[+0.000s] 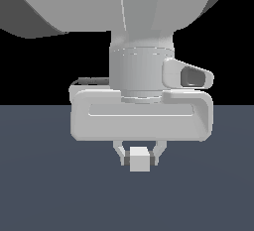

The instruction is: Plug the charger into the wall socket.

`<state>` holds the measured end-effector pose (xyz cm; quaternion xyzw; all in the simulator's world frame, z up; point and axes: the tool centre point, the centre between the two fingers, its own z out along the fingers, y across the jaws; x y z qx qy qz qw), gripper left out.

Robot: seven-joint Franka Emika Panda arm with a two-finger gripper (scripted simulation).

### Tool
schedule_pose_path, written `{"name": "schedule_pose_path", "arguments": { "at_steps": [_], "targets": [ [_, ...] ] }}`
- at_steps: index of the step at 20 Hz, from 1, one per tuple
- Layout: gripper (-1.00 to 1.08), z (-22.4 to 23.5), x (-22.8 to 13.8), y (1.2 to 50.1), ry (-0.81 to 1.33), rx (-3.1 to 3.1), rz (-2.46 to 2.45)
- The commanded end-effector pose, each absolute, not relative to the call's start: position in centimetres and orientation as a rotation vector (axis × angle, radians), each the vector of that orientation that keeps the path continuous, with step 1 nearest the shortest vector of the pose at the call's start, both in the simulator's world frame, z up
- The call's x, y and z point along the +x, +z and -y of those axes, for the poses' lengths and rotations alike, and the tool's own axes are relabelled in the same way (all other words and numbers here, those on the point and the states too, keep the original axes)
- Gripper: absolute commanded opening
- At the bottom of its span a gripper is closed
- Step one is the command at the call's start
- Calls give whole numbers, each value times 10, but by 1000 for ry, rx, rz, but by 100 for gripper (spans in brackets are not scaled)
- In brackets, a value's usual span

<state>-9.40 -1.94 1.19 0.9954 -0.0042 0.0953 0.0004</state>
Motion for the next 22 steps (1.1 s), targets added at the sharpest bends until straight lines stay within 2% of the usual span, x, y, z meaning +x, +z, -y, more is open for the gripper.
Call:
{"name": "schedule_pose_path", "arguments": {
  "at_steps": [1,8,22],
  "targets": [
    [-100,19,-94,12,299,3126,14],
    [-100,10,-88,28,300,3125,57],
    [-100,-23,-57,93,299,3105,236]
  ]
}}
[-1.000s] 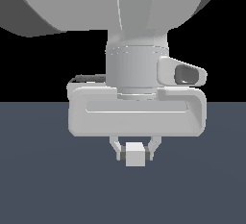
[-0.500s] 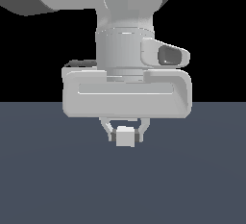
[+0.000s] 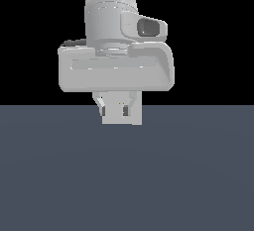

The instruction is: Plug the charger into the wall socket.

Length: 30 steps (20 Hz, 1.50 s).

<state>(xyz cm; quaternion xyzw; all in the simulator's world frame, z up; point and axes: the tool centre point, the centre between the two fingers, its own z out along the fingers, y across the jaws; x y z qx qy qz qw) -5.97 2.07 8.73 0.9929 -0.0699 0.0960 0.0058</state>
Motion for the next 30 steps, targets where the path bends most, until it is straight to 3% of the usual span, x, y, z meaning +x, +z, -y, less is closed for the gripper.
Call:
{"name": "schedule_pose_path", "arguments": {
  "at_steps": [1,19,30],
  "targets": [
    [-100,-24,-56,95,298,3104,243],
    [-100,-25,-49,100,297,3101,257],
    [-100,-19,-14,100,297,3101,257]
  ]
}}
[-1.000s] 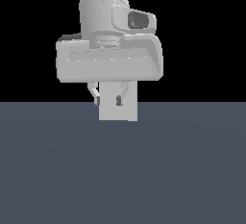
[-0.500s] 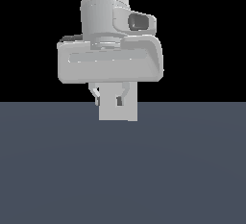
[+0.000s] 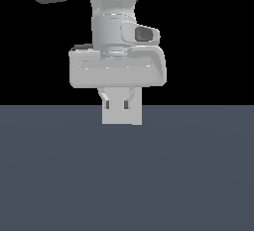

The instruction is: Plug the charger into the wall socket.

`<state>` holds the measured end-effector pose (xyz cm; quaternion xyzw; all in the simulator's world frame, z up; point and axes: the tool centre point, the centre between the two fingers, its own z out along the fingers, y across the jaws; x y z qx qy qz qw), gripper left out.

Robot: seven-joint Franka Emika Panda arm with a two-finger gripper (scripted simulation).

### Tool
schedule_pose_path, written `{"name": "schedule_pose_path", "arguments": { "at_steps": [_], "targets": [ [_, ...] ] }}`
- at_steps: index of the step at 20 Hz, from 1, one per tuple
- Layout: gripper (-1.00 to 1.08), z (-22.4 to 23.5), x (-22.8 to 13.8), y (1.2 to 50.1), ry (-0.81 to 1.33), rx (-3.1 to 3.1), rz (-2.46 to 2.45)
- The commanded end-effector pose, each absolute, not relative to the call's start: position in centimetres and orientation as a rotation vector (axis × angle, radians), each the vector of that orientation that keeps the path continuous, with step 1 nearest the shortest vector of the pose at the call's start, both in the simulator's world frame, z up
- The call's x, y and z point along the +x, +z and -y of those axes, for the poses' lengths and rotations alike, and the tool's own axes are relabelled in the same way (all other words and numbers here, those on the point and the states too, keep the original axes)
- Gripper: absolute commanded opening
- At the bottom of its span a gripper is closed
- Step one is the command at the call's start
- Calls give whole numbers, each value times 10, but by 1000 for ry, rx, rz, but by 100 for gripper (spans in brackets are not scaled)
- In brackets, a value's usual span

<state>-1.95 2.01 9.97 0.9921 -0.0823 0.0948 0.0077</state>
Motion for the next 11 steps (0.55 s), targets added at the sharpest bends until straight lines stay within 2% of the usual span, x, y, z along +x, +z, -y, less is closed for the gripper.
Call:
{"name": "schedule_pose_path", "arguments": {
  "at_steps": [1,11],
  "targets": [
    [-100,-19,-11,100,297,3101,257],
    [-100,-18,-3,100,297,3101,257]
  ]
}}
